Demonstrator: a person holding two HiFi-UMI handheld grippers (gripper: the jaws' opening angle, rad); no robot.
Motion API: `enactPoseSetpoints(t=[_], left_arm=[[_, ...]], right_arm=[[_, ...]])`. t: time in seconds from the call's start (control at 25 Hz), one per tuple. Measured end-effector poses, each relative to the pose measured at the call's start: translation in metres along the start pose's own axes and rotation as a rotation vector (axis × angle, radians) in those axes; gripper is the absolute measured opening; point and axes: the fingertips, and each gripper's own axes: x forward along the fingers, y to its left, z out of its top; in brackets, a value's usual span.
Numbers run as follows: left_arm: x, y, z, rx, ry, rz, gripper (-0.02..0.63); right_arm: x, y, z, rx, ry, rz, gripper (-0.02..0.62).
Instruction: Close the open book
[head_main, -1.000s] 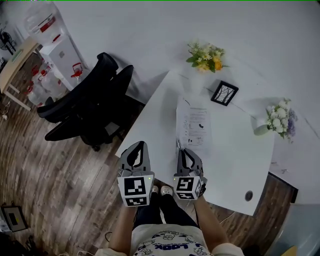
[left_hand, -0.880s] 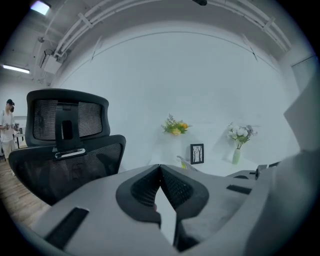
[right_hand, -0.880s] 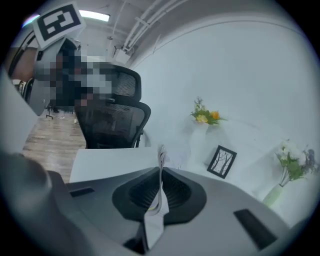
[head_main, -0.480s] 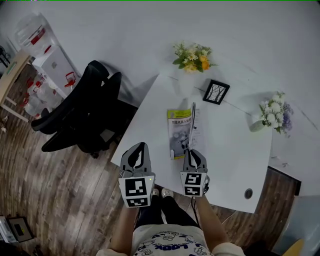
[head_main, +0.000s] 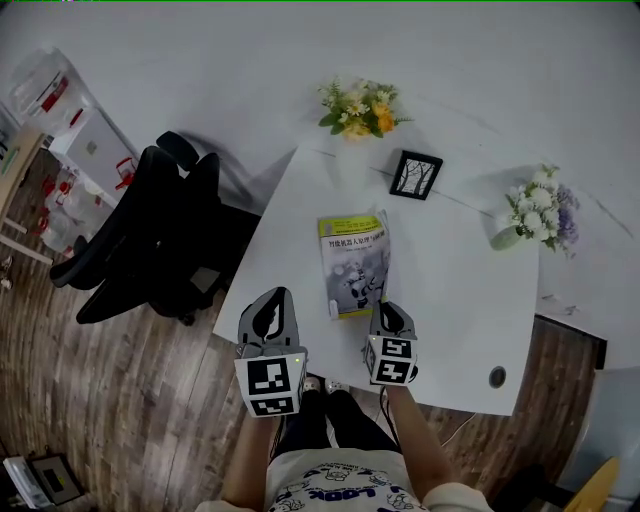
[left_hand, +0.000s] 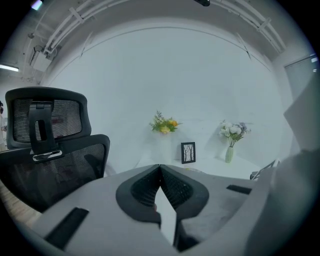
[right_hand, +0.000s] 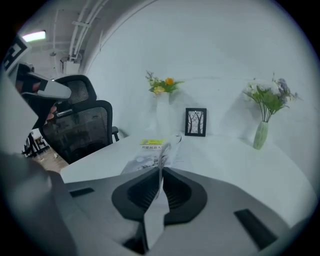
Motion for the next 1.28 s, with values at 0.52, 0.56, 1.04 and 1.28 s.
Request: enactPoseSetpoints(t=[0.52,0.56,1.04,1.28], left_arm=[[0.014,-0.027,-0.004,0.009,0.022,-0.059,0.023],[0.014,-0.027,-0.005,0.009,0.023,-0.059,0.023],[0.011,-0.023,-0.008,0.009,0.032,-0.042,0.023],[0.009,-0.018,-0.01,-0.007,0.03,-0.029,0.023]], right_arm=[[0.011,-0.024,-0.028,0.146,0.111,-0.055,0.04],[0.012,-0.025,-0.03,0.152,0.116,-0.057,0.04],[0.019,-0.034,-0.043,0.237,0.184,-0.09,0.041],[0.023,-0.037,-0.049,0.237,0.219,-0.112,0.07]])
